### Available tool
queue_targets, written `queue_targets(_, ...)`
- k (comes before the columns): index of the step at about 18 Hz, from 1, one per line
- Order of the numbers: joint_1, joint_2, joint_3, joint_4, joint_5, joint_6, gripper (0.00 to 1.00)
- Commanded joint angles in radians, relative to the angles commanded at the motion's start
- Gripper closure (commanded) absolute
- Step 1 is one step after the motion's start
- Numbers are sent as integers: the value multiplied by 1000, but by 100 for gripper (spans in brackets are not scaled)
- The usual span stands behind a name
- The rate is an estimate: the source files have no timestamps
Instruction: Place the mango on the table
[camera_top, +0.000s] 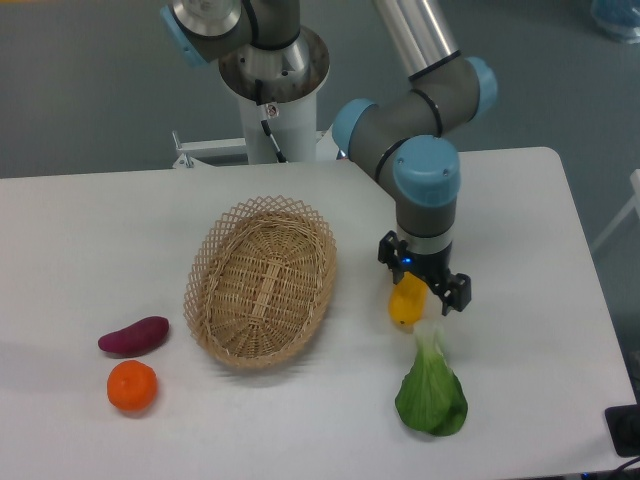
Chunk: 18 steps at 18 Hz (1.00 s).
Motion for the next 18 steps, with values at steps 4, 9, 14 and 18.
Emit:
queue_targets(4,9,-9,83,-97,-8,2,0)
queue_targets(9,23,-26,178,-221,-27,6,0)
queue_targets(14,46,-35,215,-249,-83,40,0)
queue_targets(18,46,-34,203,-238,-63,101,0)
